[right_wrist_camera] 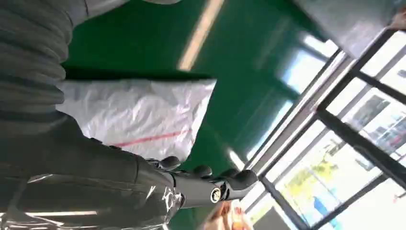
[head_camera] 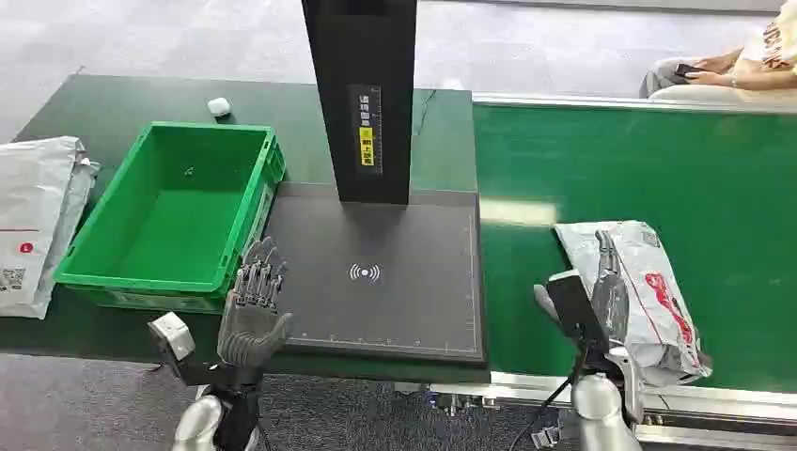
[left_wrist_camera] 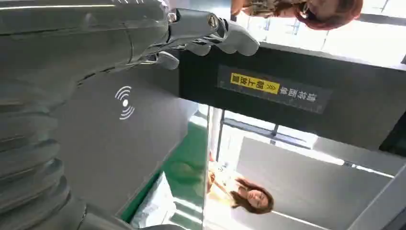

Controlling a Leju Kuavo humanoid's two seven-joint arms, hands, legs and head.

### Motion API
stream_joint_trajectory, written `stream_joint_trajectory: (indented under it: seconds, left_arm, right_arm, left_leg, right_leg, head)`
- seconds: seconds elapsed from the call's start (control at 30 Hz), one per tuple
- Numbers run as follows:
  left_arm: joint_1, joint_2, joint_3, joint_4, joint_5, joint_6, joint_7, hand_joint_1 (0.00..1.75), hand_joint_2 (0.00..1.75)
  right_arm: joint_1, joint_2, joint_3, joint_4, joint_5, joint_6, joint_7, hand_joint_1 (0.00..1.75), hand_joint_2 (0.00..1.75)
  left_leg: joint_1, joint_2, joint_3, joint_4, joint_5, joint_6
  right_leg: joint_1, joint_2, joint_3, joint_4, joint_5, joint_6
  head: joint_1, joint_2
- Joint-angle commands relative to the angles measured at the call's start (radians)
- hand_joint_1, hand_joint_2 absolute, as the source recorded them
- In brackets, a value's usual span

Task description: Moved the parcel from conveyor to table for the left to box.

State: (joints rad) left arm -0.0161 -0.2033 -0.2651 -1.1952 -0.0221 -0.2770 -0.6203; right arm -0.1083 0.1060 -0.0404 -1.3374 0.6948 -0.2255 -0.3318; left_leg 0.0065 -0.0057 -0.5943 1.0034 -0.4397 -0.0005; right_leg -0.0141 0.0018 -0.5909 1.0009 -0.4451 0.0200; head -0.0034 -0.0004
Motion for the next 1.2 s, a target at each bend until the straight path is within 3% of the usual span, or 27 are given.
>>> stream_joint_trajectory:
  seconds: [0.03, 0.17, 0.33, 0.53, 0.8, 0.83, 0.87, 1.2]
  left_arm:
    - [-0.036, 0.035, -0.036, 0.032, 0.013, -0.008, 0.01, 0.0, 1.75]
    - [-0.028, 0.037, -0.044, 0.022, 0.018, -0.004, 0.013, 0.0, 1.75]
    - [-0.026, 0.035, -0.048, 0.015, 0.018, -0.01, 0.033, 0.0, 1.75]
    - [-0.065, 0.028, -0.064, 0.095, 0.016, -0.028, 0.027, 0.0, 1.75]
    - [-0.093, 0.023, -0.067, 0.152, 0.013, -0.013, 0.005, 0.0, 1.75]
    - [-0.09, 0.024, -0.065, 0.148, 0.013, -0.011, 0.005, 0.0, 1.75]
    - [-0.09, 0.024, -0.065, 0.148, 0.013, -0.011, 0.005, 0.0, 1.75]
    - [-0.043, 0.047, -0.063, 0.083, 0.021, 0.009, 0.003, 0.0, 1.75]
  right_arm:
    - [-0.359, -0.162, -0.035, 0.569, 0.308, -0.148, 0.208, 0.0, 1.75]
    - [-0.43, -0.196, -0.049, 0.744, 0.384, -0.15, 0.331, 0.0, 1.75]
    - [-0.418, -0.211, -0.085, 0.769, 0.432, -0.174, 0.424, 0.0, 1.75]
    - [-0.384, -0.236, -0.125, 0.85, 0.473, 0.097, 0.578, 0.0, 1.75]
    - [-0.389, -0.242, -0.119, 0.905, 0.523, 0.199, 0.64, 0.0, 1.75]
    - [-0.392, -0.237, -0.121, 0.905, 0.523, 0.203, 0.636, 1.54, 1.75]
    - [-0.392, -0.237, -0.121, 0.905, 0.523, 0.203, 0.636, 1.75, 1.75]
    - [-0.366, -0.198, -0.169, 0.781, 0.471, 0.05, 0.515, 1.75, 1.75]
  left_leg:
    - [0.0, 0.004, 0.004, -0.002, 0.0, 0.0]
    - [0.0, 0.004, 0.004, -0.002, 0.001, 0.001]
    - [-0.001, 0.0, 0.005, -0.002, 0.001, 0.002]
    - [0.0, -0.002, 0.003, 0.0, 0.001, 0.002]
    - [-0.001, -0.003, 0.003, 0.0, 0.001, 0.003]
    - [0.0, -0.003, 0.005, -0.001, 0.001, 0.003]
    - [0.0, -0.003, 0.004, 0.0, 0.001, 0.003]
    - [0.0, -0.001, 0.01, -0.001, -0.001, 0.006]
  right_leg:
    - [0.001, 0.003, 0.003, -0.003, 0.002, -0.001]
    - [0.0, 0.004, 0.003, -0.003, 0.003, 0.0]
    - [-0.001, -0.001, 0.006, -0.003, 0.002, 0.001]
    - [-0.001, -0.002, 0.004, -0.002, 0.001, 0.002]
    - [-0.001, -0.004, 0.005, -0.003, 0.001, 0.002]
    - [0.0, -0.004, 0.008, -0.004, 0.002, 0.002]
    - [0.0, -0.004, 0.007, -0.003, 0.001, 0.003]
    - [0.0, -0.002, 0.015, -0.007, 0.001, 0.005]
  head:
    - [0.0, 0.0]
    - [0.0, 0.0]
    - [0.0, 0.0]
    - [0.0, 0.0]
    - [0.0, 0.0]
    - [0.0, 0.0]
    - [0.0, 0.0]
    - [0.0, 0.0]
